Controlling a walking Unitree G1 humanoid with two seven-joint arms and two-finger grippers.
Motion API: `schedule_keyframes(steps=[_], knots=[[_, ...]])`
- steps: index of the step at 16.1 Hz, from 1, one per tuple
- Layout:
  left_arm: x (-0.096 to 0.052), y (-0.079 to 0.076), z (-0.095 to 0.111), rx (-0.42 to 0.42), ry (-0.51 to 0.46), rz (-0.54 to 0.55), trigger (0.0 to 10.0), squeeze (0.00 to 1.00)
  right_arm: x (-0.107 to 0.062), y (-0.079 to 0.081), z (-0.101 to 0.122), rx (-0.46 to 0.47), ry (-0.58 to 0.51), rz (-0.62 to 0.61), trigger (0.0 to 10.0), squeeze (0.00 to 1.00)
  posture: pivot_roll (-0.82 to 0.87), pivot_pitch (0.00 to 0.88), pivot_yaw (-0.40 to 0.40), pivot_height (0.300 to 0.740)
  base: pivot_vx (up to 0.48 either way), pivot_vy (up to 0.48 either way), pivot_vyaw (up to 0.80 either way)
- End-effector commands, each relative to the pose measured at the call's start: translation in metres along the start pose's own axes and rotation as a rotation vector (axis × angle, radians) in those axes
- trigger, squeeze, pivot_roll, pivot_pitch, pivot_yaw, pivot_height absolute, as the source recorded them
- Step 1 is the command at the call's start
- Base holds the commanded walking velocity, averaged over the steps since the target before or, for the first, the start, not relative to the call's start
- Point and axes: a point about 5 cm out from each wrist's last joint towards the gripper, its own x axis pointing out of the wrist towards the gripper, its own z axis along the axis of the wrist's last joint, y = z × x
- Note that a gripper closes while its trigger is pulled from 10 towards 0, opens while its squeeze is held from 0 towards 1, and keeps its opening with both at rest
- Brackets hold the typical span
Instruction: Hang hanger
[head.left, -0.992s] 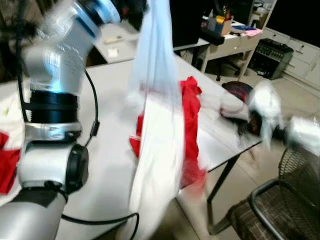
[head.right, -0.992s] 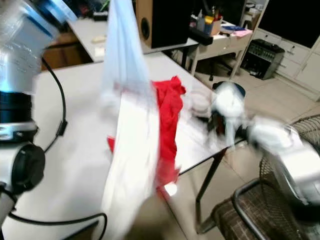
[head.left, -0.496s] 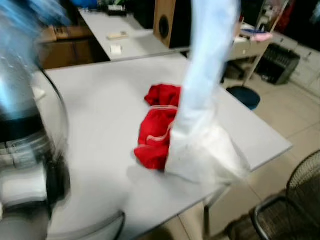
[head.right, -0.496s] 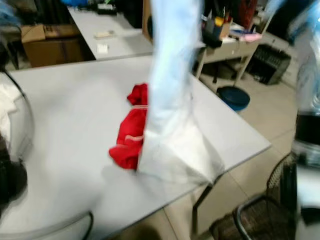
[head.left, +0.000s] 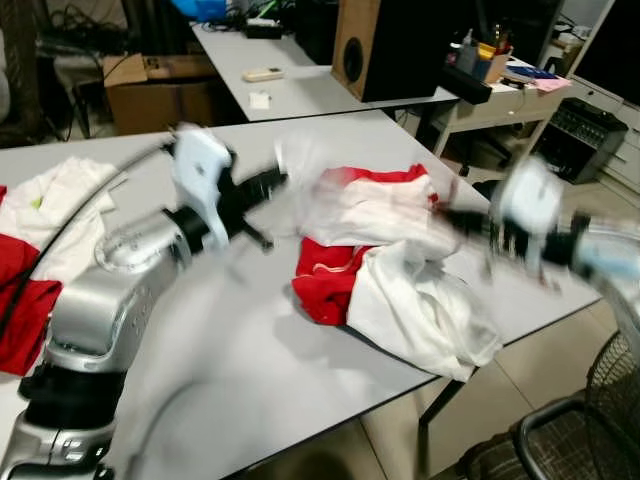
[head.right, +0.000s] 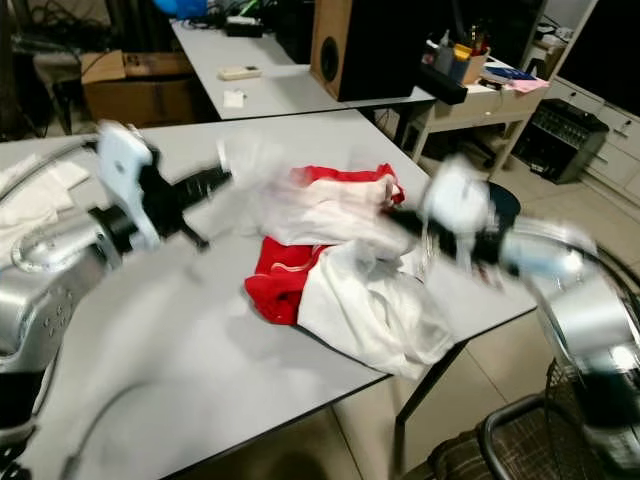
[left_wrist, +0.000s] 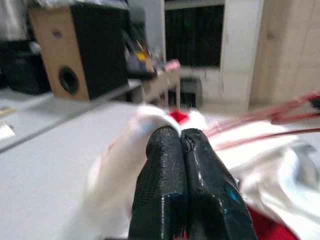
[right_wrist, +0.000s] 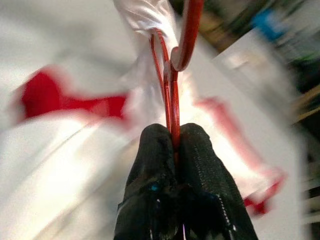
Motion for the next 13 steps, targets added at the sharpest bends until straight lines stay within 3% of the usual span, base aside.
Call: schedule_keyframes(steps=[1,4,6,7,9,10,13], knots=[[0.001,-0.007,-0.012,0.024,0.085,-0.038,10.0,0.0,-0.004,0.005,0.008,-0.002,-0.002,0.068,10.0,0.0,0.0,0.0,-0.061,0.74,0.0,0.0,0.0],[-0.011,-0.013,-0.049,0.04,0.326,-0.091,10.0,0.0,-0.024,0.027,-0.002,0.05,0.13,0.268,10.0,0.0,-0.01,0.0,-0.053,0.74,0.0,0.0,0.0],[-0.025,-0.018,-0.059,-0.034,0.444,-0.171,10.0,0.0,-0.036,0.02,0.014,0.092,0.078,0.25,10.0,0.0,-0.01,0.0,-0.044,0.74,0.0,0.0,0.0],[-0.031,-0.015,-0.057,-0.05,0.439,-0.174,10.0,1.0,-0.043,0.011,0.03,0.12,0.007,0.221,10.0,0.0,-0.01,0.0,-0.029,0.74,0.0,0.0,0.0],[-0.04,-0.009,-0.06,-0.106,0.42,-0.141,10.0,1.0,-0.052,0.005,0.044,0.124,-0.04,0.224,10.0,0.0,-0.01,0.0,-0.022,0.74,0.0,0.0,0.0],[-0.053,-0.008,-0.059,-0.138,0.401,-0.159,10.0,1.0,-0.063,-0.001,0.052,0.102,-0.062,0.216,10.0,0.0,-0.01,0.0,-0.011,0.74,0.0,0.0,0.0],[-0.064,-0.01,-0.04,-0.189,0.259,-0.226,10.0,1.0,-0.074,-0.017,0.068,0.123,-0.153,0.117,10.0,0.0,-0.01,0.0,-0.018,0.74,0.0,0.0,0.0]])
